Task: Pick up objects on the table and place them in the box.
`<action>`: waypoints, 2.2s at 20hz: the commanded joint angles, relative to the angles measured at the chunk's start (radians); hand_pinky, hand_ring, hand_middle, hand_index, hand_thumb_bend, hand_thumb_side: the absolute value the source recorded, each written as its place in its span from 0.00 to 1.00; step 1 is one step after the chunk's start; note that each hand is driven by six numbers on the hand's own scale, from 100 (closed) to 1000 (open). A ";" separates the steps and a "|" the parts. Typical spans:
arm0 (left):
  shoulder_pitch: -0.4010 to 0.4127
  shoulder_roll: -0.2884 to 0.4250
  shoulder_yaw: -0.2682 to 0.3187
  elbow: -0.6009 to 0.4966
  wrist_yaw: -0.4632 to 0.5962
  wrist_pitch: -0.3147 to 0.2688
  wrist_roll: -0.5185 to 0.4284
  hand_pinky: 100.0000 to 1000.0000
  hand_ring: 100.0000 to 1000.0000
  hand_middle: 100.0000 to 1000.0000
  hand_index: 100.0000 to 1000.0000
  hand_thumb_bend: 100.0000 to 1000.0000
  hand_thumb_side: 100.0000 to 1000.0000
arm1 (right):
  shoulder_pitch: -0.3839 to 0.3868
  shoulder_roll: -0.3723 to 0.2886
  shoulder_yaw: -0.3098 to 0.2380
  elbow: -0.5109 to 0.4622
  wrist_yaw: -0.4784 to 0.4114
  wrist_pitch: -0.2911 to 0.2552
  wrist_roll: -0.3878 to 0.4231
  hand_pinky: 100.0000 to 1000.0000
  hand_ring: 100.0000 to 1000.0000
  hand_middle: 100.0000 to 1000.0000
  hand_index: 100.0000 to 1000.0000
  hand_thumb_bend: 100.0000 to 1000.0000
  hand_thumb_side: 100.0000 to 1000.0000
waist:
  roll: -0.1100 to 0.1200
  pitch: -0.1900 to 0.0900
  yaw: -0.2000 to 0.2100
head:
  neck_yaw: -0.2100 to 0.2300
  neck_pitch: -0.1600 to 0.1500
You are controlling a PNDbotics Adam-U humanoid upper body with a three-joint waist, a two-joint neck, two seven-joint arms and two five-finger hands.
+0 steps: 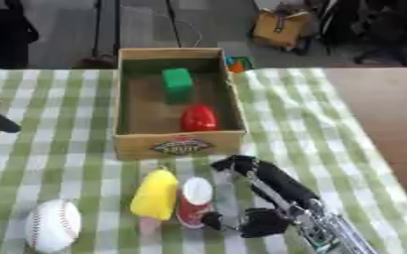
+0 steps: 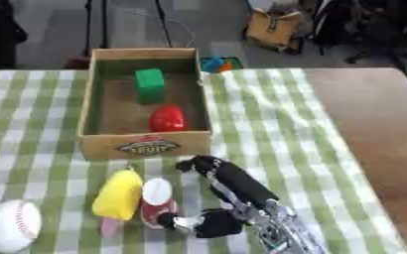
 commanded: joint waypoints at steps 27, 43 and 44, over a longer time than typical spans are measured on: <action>-0.009 0.013 0.004 -0.017 -0.001 0.005 -0.014 0.45 0.46 0.55 0.57 0.05 0.85 | -0.026 0.034 0.024 0.035 0.001 -0.001 0.038 0.80 0.87 0.73 0.87 0.62 0.75 | 0.000 -0.021 0.017 | -0.021 -0.014; -0.010 0.010 0.003 -0.017 -0.003 0.005 -0.019 0.45 0.46 0.55 0.57 0.04 0.85 | -0.035 0.054 0.028 0.074 -0.002 0.000 0.024 0.76 0.84 0.64 0.83 0.60 0.72 | 0.002 -0.014 0.026 | -0.027 -0.022; -0.010 0.010 0.003 -0.017 -0.004 0.005 -0.019 0.45 0.46 0.55 0.57 0.04 0.85 | -0.035 0.054 0.028 0.075 -0.002 0.001 0.020 0.75 0.83 0.62 0.82 0.60 0.70 | 0.002 -0.014 0.026 | -0.027 -0.022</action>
